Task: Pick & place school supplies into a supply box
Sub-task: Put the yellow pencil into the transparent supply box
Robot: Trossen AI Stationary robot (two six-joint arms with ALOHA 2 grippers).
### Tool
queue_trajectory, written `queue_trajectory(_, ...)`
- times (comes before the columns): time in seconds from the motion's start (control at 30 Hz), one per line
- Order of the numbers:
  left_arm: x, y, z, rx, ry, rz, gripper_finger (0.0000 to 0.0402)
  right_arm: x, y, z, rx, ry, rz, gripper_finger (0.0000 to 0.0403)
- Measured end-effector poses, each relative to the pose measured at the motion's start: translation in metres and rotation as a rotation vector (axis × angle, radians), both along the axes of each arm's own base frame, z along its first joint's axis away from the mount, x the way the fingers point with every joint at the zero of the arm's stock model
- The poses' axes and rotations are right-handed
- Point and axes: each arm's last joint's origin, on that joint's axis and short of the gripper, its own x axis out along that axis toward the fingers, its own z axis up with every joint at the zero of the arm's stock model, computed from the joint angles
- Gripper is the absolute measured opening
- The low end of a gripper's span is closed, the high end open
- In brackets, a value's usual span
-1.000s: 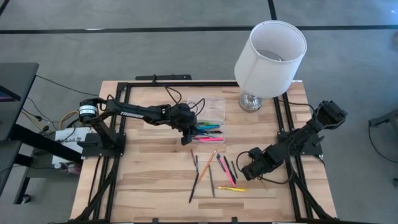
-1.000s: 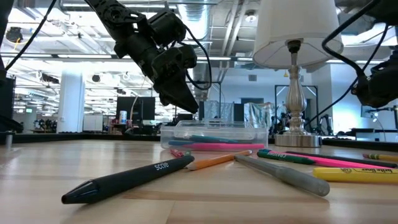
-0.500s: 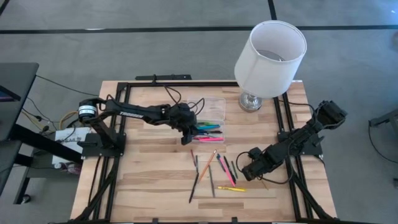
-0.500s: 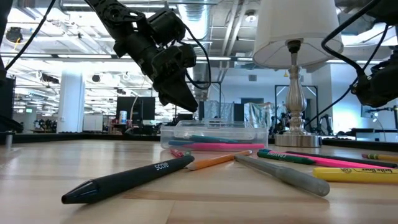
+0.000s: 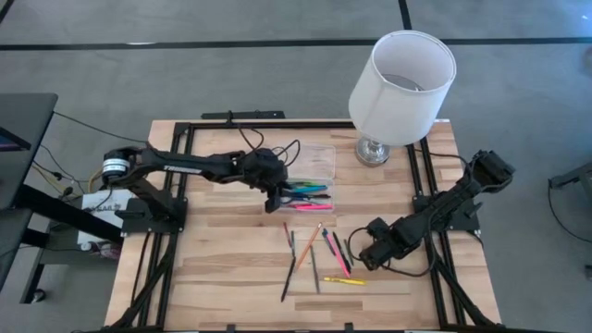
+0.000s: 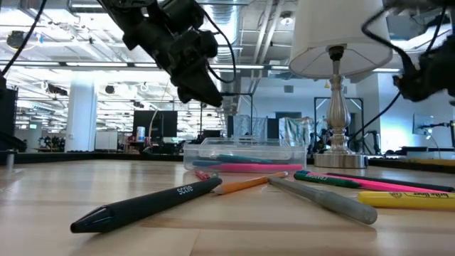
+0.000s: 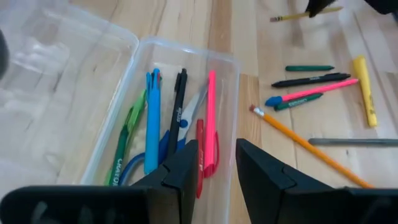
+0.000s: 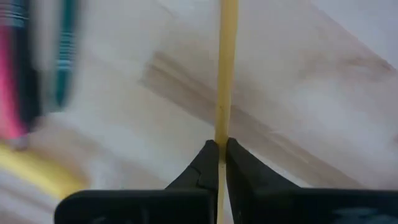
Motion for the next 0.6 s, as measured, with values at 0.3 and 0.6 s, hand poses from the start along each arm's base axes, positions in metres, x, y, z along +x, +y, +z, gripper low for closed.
queue_trajectory(0.3,-0.024,-0.006,0.013,0.008,0.114,0.019,0.0101,0.020,-0.002,0.021,-0.136,-0.166,0.125,0.0000)
queue_trajectory(0.6,-0.038,-0.022,0.022,0.053,0.178,0.018,0.0101,0.058,-0.044,0.039,-0.274,-0.275,0.326,0.0000)
